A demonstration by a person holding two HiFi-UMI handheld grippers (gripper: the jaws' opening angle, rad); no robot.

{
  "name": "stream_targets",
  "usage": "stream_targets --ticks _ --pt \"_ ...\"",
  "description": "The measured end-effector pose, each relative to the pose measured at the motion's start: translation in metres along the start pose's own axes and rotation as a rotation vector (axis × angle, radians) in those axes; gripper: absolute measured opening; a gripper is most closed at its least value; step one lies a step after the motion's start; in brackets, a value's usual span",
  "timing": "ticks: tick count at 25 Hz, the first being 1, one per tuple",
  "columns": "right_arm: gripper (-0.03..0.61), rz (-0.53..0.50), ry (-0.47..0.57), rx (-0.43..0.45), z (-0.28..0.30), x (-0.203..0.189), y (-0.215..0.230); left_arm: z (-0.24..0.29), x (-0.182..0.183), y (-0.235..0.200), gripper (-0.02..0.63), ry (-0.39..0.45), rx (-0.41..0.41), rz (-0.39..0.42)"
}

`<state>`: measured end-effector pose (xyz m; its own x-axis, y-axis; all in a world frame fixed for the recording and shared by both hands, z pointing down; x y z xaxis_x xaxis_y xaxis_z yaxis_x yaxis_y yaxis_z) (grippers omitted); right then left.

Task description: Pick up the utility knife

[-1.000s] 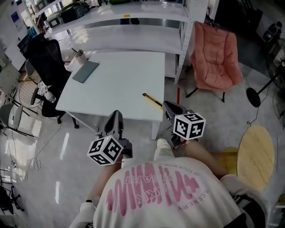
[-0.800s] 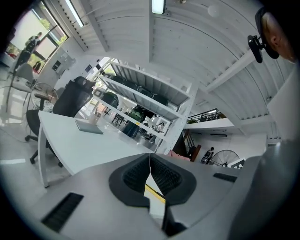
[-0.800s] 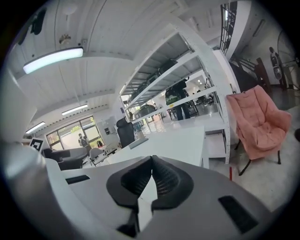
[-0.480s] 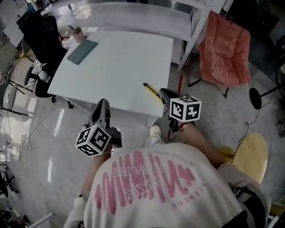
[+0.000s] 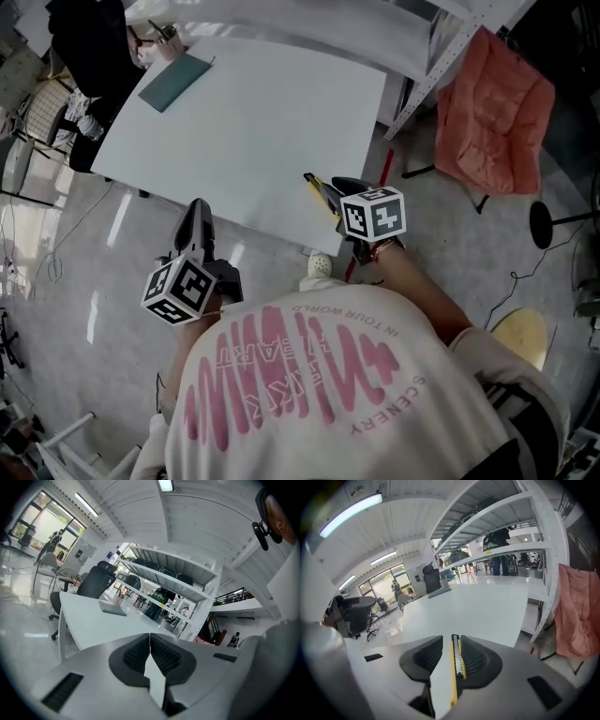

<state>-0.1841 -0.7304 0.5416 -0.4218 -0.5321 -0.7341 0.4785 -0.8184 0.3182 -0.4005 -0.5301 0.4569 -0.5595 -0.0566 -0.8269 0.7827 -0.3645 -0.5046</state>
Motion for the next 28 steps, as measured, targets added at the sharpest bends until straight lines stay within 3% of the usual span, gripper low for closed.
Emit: stream_targets --ticks 2,9,16,21,28 --pt "0.186 -0.034 -0.055 0.02 0.014 -0.003 0.004 0.006 -0.003 -0.003 0.025 -0.005 0.014 -0.002" --pt "0.272 -0.105 -0.181 0.006 0.044 -0.012 0.012 0.013 -0.008 -0.015 0.025 -0.02 0.061 -0.009" --pt "0.285 -0.136 -0.266 -0.062 0.055 -0.024 0.016 0.016 -0.009 -0.024 0.025 -0.026 0.071 -0.018" --pt "0.236 -0.185 -0.296 -0.133 0.053 -0.022 0.016 0.017 -0.009 -0.022 0.025 -0.028 0.051 -0.02" --pt "0.221 -0.177 -0.305 -0.164 0.052 -0.023 0.013 0.011 -0.013 -0.028 0.025 -0.032 0.059 -0.031"
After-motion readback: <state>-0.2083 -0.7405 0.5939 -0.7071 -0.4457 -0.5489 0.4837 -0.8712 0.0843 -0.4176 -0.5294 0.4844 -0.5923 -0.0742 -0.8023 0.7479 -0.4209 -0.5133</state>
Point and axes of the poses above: the fingertips, and each gripper's own axes: z forward along the fingers, y to its right, x out of its top, the point moved 6 cm from there along -z, backward along the fingers, and after that the axes turned 3 degrees about x, right-handed, at the moved point
